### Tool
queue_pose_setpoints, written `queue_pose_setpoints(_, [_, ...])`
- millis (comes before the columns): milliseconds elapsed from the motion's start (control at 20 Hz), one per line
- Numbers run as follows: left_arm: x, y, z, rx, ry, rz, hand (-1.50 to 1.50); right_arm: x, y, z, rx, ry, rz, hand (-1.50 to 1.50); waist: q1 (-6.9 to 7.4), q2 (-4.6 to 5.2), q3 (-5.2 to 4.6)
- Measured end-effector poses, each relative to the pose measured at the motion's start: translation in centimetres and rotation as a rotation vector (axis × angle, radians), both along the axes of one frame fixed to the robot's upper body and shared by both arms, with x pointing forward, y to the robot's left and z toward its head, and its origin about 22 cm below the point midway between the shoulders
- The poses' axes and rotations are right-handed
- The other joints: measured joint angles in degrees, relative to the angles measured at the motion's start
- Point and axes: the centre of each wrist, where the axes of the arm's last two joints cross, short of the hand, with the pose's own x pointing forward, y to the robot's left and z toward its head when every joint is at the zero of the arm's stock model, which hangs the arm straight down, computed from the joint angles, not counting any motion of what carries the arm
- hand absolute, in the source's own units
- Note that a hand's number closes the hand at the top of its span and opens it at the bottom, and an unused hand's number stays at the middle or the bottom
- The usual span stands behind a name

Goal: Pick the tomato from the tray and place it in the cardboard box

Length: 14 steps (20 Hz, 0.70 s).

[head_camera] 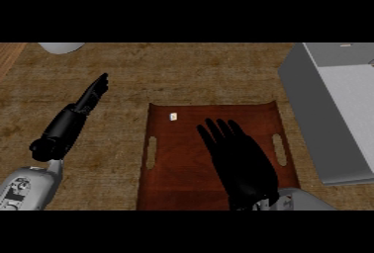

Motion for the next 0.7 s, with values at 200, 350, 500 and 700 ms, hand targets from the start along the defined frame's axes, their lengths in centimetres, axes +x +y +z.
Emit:
queue_pose_setpoints(200, [0.0, 0.3, -0.4, 0.009, -0.002, 0.006, 0.0, 0.2, 0.7, -0.7, -0.021, -0.015, -0.011, -1.5, -0.06, 0.01, 0.01])
queue_pose_setpoints(350, [-0.1, 0.2, -0.4, 0.014, -0.005, 0.008, 0.0, 0.7, 1.1, -1.8, -0.054, -0.007, -0.025, -1.5, 0.01, 0.02, 0.01])
queue_pose_setpoints(500, [0.0, 0.9, 0.3, 0.011, -0.002, 0.006, 0.0, 1.1, 1.1, -2.5, -0.083, -0.006, -0.043, -1.5, -0.01, 0.02, 0.02])
queue_pose_setpoints(700, [0.0, 0.9, 0.2, 0.015, -0.004, 0.012, 0.0, 1.6, 1.0, -3.5, -0.113, -0.008, -0.065, -1.5, -0.04, 0.02, 0.03])
